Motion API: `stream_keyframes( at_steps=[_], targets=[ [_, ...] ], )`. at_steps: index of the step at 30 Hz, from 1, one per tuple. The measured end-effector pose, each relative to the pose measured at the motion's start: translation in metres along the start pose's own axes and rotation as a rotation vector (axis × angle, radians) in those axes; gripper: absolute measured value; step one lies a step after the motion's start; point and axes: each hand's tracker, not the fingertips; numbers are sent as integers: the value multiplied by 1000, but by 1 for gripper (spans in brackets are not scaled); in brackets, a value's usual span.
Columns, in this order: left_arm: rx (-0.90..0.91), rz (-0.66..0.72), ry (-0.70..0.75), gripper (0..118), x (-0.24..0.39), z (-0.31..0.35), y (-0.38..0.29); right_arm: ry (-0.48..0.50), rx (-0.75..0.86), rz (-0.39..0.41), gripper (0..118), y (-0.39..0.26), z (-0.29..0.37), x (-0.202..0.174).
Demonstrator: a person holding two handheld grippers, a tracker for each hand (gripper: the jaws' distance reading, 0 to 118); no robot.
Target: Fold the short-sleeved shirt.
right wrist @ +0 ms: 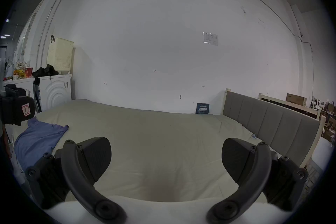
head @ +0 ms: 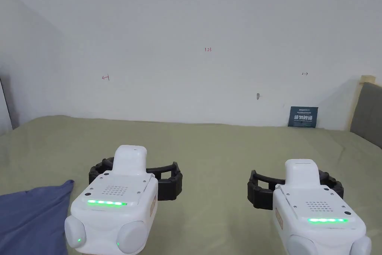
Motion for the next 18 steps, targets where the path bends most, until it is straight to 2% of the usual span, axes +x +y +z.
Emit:
stream_keyframes(
  at_steps=[18],
  targets=[
    [-5,-2,-9,118,-3,2,-2,8,-15,-2,118,-5,-3,-6]
  ],
)
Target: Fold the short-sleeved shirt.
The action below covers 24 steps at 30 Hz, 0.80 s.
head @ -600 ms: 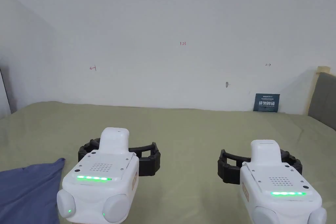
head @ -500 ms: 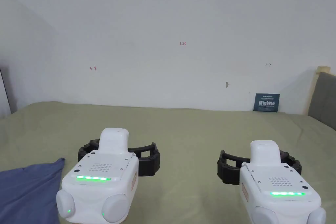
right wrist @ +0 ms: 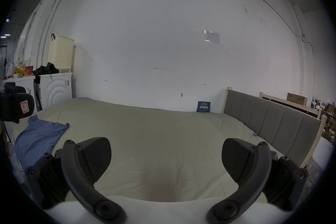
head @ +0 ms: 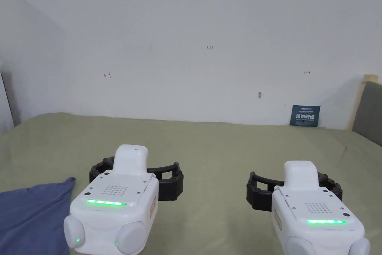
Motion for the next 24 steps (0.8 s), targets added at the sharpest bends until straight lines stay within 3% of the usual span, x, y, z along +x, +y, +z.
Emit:
stream_keyframes(
  at_steps=[24],
  targets=[
    [-18,39,-6,118,-3,1,-2,11,-6,1,118,0,1,4]
  ],
)
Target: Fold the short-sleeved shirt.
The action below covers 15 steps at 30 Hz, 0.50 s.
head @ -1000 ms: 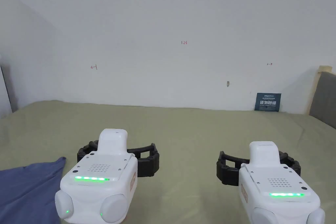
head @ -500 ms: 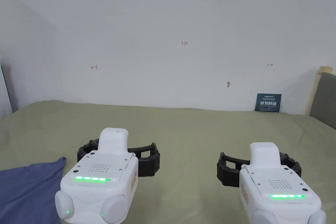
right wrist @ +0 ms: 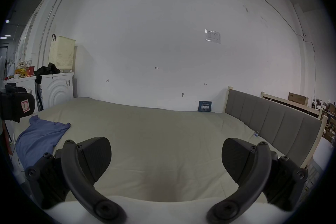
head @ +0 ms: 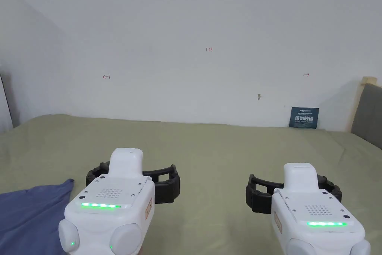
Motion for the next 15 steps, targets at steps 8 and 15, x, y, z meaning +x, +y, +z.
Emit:
stream_keyframes(
  at_steps=[8,15],
  targets=[
    [6,0,-6,118,1,3,1,3,-9,-12,118,-5,1,0],
    [16,-16,11,118,0,4,-1,7,0,-14,118,-5,1,-1]
  ],
)
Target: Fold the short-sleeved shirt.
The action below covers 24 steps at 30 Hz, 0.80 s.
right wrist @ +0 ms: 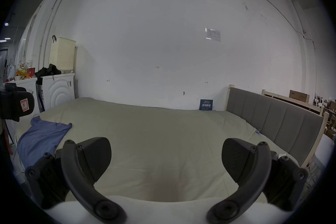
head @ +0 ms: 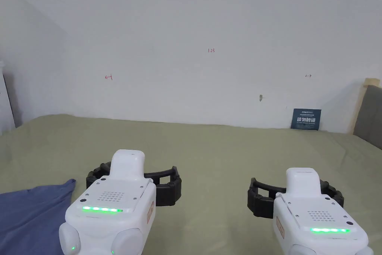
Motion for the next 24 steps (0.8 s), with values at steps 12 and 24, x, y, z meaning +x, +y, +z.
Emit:
stream_keyframes(
  at_steps=[12,24],
  targets=[
    [-14,3,1,118,-1,-1,-1,11,9,2,118,1,0,-1],
    [-19,5,-4,118,-2,-1,-2,6,4,-7,118,0,0,1]
  ],
)
